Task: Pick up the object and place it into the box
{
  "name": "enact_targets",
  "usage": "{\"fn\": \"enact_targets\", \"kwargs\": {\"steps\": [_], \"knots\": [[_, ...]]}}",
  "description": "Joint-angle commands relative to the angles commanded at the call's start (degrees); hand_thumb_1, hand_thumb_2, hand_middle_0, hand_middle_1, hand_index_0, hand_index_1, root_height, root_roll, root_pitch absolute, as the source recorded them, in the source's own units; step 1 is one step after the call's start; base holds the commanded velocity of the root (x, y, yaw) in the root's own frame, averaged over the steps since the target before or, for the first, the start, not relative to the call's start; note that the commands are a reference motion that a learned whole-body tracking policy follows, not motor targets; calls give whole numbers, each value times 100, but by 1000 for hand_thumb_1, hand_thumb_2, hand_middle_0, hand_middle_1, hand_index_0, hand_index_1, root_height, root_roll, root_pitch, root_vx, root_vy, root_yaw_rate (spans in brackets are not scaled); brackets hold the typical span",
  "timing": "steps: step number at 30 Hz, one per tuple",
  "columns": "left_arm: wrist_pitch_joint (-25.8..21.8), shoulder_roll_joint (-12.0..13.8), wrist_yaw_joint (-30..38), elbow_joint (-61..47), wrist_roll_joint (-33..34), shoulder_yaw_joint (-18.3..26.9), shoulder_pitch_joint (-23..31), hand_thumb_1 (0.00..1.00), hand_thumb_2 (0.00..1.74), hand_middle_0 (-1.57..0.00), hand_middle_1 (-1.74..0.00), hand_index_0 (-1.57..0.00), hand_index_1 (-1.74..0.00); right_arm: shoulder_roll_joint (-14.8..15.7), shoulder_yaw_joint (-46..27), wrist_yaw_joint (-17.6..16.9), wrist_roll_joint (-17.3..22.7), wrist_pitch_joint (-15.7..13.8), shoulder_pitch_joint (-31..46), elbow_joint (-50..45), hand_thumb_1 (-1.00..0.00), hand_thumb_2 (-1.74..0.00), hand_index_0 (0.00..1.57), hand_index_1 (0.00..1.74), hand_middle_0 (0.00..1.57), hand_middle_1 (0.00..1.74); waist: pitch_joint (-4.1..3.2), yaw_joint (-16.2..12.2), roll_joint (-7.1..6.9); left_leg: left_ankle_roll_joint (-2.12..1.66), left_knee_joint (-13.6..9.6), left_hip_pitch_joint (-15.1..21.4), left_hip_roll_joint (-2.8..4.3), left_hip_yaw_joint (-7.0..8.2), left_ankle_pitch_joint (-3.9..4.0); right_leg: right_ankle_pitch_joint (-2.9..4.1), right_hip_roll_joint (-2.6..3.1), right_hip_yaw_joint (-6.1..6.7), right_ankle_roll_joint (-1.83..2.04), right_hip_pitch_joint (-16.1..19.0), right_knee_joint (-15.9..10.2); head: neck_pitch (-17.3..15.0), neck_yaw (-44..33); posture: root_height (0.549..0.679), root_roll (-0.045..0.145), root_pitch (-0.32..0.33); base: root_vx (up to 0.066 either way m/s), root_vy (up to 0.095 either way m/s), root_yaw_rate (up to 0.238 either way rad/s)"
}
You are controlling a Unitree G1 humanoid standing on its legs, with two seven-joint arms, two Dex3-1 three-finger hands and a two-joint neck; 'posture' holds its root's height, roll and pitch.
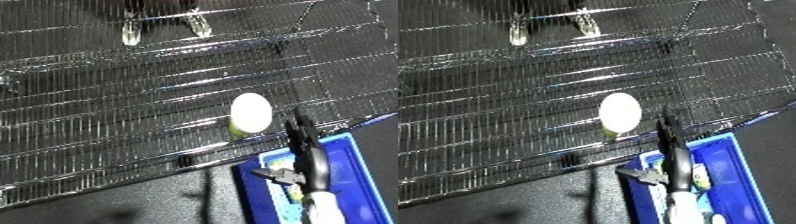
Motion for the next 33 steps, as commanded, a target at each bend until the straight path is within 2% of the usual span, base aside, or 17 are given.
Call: {"fn": "enact_targets", "kwargs": {"steps": [8,19,28,33], "knots": [[-23,32,85,-42,-46,-73,-41,1000,1740,-1570,-1740,-1570,-1740,-113,2,-34,213,-5,-443,206,0,0,0,0,0,0,0,69,79,20,144,-294,-35,20,-56,-38,-11,-9,-13,-321,182,247,269,631,51,118,14,1,25],[-21,101,92,-129,-129,-147,-88,1000,1740,-1570,-1740,-1570,-1740,-367,15,55,387,-11,-914,569,0,0,0,0,0,0,0,157,155,60,241,-509,-71,22,-108,-59,-30,-29,-20,-567,312,520,518,627,48,143,1,0,16],[-24,124,144,-154,-194,-211,-174,1000,1740,-1570,-1740,-1570,-1740,-438,147,148,473,36,-1289,873,0,0,0,0,0,0,0,217,216,77,229,-591,-97,24,-105,-53,-48,-38,-30,-677,336,754,611,626,48,154,-20,10,12],[-43,110,177,-157,-215,-250,-224,1000,1740,-1570,-1740,-1570,-1740,-462,227,188,520,61,-1494,996,-250,-435,393,435,393,435,0,242,241,85,198,-617,-120,23,-92,-44,-48,-41,-32,-716,325,829,655,626,48,160,-31,14,13]]}}
